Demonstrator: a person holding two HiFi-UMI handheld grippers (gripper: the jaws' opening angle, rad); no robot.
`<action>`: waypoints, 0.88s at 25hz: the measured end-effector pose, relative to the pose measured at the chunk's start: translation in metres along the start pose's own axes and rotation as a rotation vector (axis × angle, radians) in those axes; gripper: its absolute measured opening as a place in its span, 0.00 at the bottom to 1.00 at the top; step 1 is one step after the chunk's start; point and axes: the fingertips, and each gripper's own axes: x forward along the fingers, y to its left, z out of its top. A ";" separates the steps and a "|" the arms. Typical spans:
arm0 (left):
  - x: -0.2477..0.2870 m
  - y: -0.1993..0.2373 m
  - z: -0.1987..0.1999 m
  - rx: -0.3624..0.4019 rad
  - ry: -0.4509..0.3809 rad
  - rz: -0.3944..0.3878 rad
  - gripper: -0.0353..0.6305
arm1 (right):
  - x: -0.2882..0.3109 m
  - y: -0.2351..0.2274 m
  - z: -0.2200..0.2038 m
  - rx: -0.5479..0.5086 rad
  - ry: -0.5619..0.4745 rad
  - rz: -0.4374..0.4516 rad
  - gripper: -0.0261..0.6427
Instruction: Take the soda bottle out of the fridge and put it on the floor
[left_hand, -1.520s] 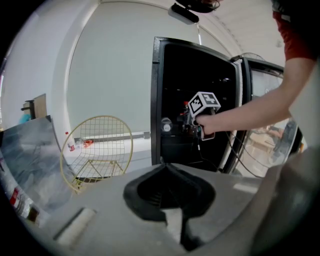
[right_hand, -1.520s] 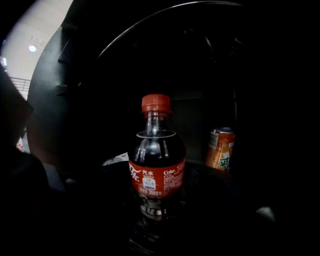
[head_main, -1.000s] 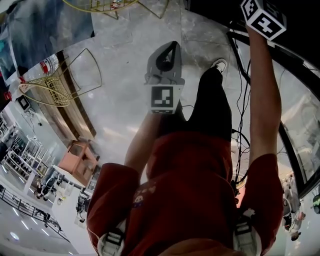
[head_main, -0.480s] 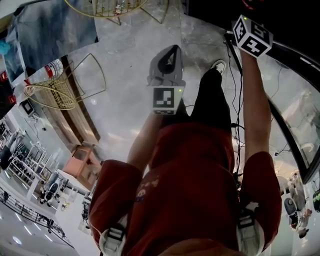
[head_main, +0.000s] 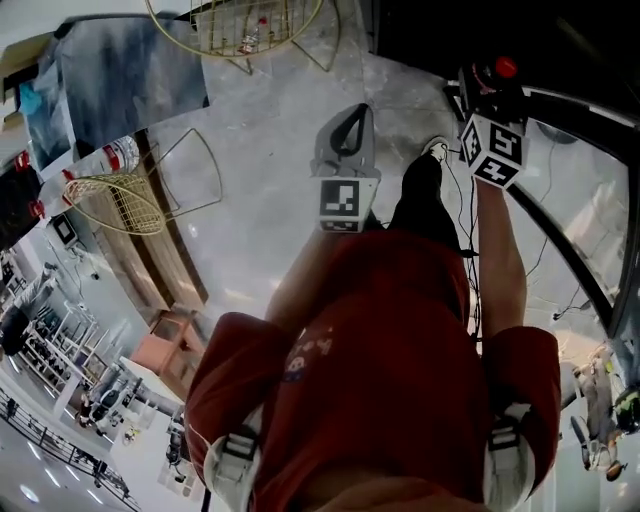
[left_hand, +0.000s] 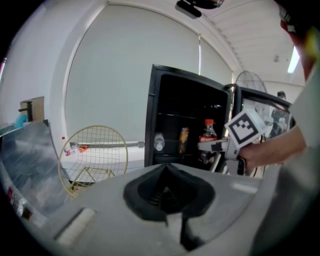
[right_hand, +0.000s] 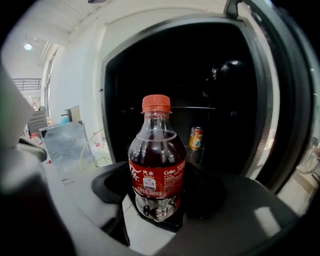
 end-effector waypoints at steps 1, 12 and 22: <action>-0.003 0.000 0.005 0.004 -0.002 -0.006 0.05 | -0.011 0.003 0.001 0.003 0.006 0.004 0.49; -0.022 -0.014 0.074 0.067 -0.080 -0.061 0.05 | -0.128 0.029 0.047 0.047 -0.050 0.077 0.49; -0.037 -0.023 0.124 0.120 -0.155 -0.062 0.05 | -0.157 0.038 0.077 0.039 -0.093 0.135 0.49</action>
